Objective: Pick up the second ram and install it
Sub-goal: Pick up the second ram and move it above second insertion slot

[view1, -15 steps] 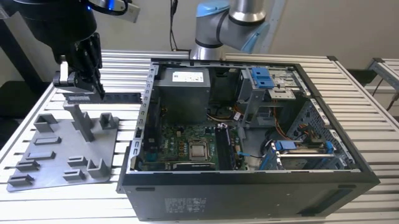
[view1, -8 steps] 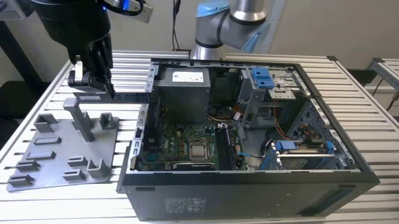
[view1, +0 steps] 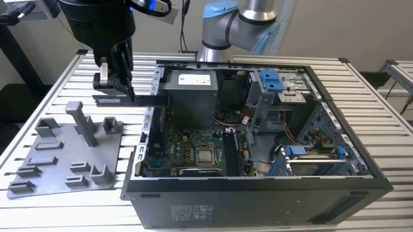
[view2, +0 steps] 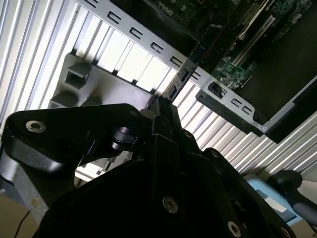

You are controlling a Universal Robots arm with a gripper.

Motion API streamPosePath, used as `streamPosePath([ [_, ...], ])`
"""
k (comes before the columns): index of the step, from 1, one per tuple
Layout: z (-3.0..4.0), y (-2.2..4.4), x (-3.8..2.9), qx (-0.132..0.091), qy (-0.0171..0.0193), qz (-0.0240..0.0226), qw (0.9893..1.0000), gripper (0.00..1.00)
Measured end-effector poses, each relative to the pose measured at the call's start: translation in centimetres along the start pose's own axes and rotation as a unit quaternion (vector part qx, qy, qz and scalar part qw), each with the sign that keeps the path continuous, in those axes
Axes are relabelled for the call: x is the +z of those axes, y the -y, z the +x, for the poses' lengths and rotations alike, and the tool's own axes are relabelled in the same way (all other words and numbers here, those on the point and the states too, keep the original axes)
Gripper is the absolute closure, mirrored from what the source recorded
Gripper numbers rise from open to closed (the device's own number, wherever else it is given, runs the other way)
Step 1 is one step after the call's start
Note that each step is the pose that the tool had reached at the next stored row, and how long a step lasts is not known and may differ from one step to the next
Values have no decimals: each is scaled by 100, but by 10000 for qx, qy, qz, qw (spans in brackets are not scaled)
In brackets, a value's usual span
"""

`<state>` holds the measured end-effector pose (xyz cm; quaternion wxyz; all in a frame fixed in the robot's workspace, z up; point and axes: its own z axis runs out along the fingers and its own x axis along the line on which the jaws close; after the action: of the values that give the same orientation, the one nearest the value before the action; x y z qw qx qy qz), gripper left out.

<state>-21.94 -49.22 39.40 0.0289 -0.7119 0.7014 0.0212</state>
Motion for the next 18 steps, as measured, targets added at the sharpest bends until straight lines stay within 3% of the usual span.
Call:
streamPosePath([
  [18,-28,536,8,21,0,-2,10000,86],
])
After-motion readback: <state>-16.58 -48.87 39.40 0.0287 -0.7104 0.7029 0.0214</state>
